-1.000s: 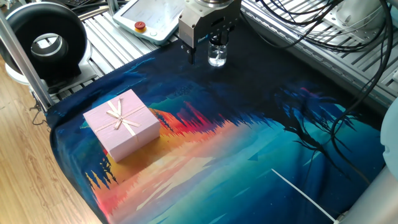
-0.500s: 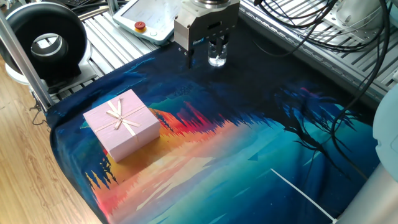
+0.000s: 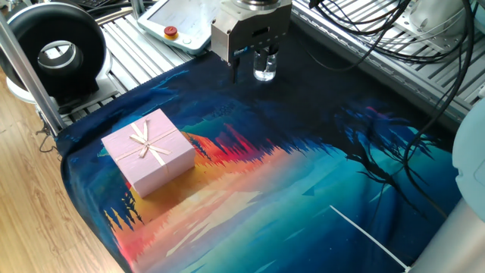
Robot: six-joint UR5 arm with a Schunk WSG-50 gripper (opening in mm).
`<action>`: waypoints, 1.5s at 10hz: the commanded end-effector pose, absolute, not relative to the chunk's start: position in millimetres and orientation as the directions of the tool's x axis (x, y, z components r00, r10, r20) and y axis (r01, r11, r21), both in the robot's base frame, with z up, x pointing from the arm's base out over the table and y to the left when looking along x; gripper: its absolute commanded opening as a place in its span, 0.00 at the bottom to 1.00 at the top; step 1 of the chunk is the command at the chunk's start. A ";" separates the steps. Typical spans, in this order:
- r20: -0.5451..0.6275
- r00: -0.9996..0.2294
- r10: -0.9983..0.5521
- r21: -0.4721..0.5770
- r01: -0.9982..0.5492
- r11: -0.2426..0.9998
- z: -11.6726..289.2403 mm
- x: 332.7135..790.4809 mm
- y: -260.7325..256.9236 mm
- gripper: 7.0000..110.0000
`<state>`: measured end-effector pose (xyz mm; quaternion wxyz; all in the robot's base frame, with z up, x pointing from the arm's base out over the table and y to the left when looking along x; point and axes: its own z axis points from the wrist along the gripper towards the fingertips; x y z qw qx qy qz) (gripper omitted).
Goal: Screw the lid onto the jar
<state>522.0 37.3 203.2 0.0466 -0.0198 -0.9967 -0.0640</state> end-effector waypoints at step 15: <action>-0.040 -0.992 -0.123 0.036 -0.125 0.992 197.8 551.1 7.4 0.00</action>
